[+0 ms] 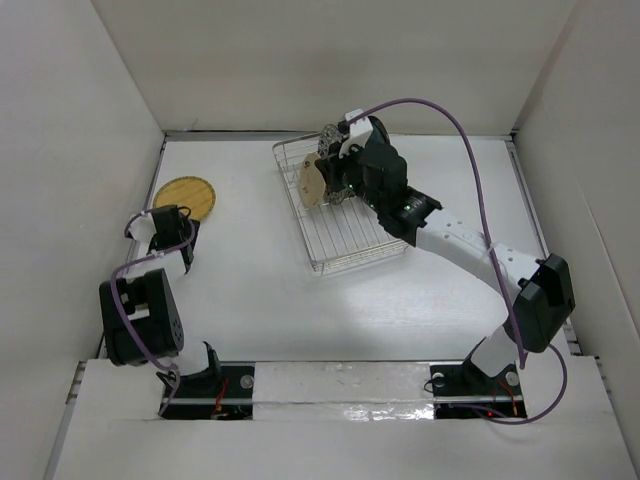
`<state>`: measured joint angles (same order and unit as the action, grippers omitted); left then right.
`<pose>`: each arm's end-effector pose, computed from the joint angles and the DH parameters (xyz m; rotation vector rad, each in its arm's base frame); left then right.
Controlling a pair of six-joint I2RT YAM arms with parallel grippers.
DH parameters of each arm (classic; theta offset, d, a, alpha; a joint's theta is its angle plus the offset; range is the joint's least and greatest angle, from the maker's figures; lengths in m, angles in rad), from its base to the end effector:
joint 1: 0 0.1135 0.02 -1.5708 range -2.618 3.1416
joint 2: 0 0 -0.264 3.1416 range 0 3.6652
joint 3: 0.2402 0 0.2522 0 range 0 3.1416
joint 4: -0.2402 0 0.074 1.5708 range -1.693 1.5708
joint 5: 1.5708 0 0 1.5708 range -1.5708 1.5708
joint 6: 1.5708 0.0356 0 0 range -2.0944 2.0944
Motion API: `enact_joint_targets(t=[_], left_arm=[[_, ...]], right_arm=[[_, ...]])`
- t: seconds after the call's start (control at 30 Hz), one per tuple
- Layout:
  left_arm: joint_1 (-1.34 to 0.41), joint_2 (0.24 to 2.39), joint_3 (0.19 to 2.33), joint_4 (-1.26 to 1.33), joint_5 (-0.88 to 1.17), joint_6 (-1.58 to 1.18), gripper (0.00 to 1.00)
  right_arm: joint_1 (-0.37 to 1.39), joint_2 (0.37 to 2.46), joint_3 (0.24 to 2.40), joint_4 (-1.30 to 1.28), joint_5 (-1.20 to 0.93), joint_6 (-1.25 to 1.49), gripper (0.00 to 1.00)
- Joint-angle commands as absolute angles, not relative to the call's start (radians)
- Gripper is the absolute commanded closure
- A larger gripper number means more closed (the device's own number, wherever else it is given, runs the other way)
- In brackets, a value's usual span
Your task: Load the plates into the dish rack
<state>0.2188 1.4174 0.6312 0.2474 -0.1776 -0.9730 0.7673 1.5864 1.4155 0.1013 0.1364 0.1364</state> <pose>0.2805 0.0688 0.1875 -1.2717 1.6855 -0.2659 0.2803 0.2636 0.3873 -0.4165 1.6188 0.5768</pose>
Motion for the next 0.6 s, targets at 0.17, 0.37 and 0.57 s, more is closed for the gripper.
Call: enact_joint_targets(t=[0.17, 0.37, 0.57], left_arm=[[0.304, 1.636, 0.718, 0.405, -0.137, -1.046, 0.49], [0.304, 1.709, 0.771, 0.445, -0.129, -1.048, 0.49], [0.304, 1.736, 0.807, 0.423, -0.133, -1.074, 0.52]], right_arm=[[0.775, 1.549, 1.414, 0.173, 0.101, 0.144, 0.97], [0.775, 1.562, 1.419, 0.179, 0.072, 0.144, 0.97], [0.765, 1.569, 1.424, 0.175, 0.074, 0.144, 0.97]])
